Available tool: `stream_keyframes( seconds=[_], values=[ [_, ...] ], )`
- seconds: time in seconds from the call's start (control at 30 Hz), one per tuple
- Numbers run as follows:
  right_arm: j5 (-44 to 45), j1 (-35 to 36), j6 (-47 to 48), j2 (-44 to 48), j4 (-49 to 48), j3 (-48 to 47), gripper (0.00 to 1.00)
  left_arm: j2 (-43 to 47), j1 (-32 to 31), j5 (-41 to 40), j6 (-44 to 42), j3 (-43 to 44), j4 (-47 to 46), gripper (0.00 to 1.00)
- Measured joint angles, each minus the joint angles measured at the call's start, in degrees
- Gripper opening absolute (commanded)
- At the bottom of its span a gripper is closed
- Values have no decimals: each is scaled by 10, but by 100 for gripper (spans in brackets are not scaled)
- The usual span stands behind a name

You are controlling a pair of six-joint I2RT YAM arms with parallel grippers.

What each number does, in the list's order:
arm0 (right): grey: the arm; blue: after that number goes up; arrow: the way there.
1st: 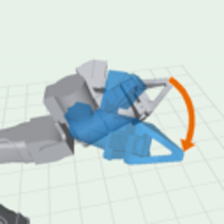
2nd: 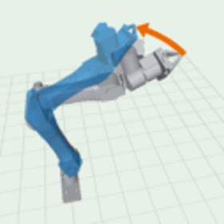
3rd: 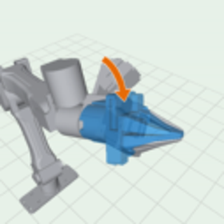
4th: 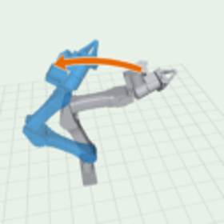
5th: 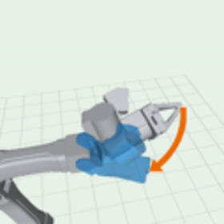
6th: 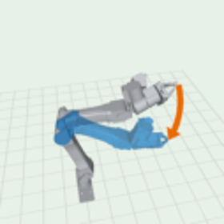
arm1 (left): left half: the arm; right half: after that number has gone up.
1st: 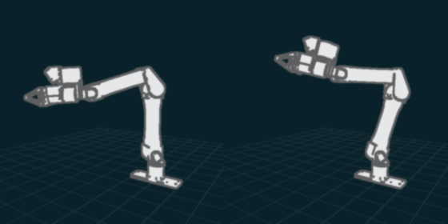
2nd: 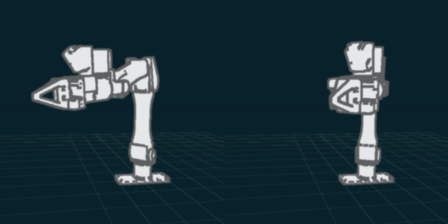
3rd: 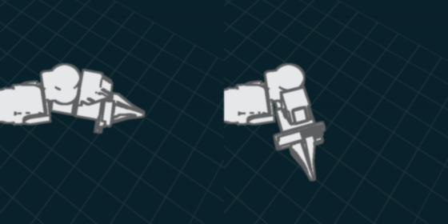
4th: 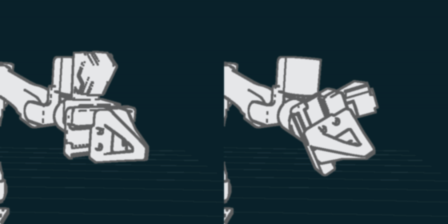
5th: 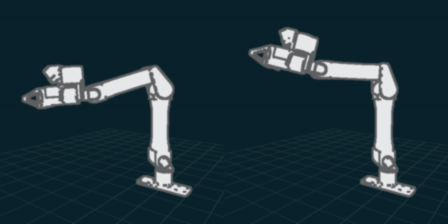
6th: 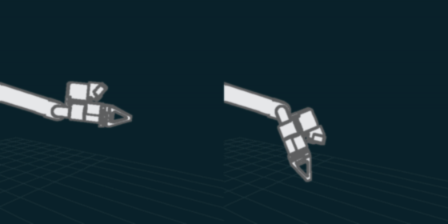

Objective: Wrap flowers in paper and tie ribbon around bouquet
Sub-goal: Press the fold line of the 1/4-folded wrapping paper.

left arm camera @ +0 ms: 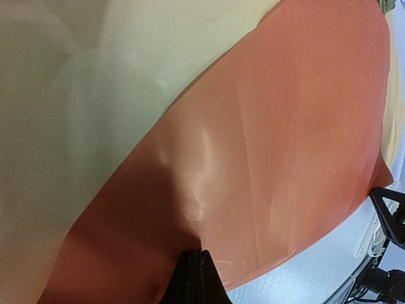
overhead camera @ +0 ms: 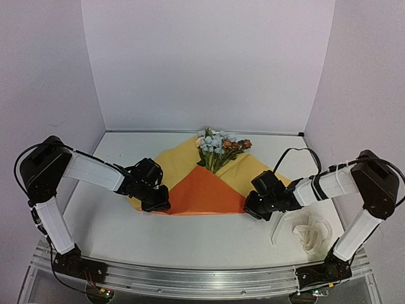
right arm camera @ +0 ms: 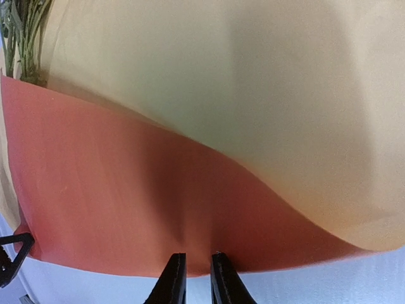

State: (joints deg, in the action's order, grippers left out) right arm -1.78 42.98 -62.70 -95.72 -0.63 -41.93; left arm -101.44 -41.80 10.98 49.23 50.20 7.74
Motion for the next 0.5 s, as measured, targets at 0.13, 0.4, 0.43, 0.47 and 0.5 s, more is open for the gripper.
stream_keyframes(
  seconds=[0.13, 0.4, 0.43, 0.47, 0.5],
  values=[
    [19, -17, -9, 43, -2, 46, 21, -2, 3, 3, 2, 0, -4, 0],
    [54, -77, -22, 144, -3, 140, 40, -2, 7, 13, 2, -1, -6, 0],
    [54, -79, -23, 146, -1, 141, 41, -2, 7, 14, 2, -1, -7, 0],
    [53, -80, -23, 147, -2, 141, 42, -2, 8, 14, 2, -2, -7, 0],
    [53, -80, -24, 147, -5, 142, 42, -2, 8, 14, 2, -2, -8, 0]
  ],
)
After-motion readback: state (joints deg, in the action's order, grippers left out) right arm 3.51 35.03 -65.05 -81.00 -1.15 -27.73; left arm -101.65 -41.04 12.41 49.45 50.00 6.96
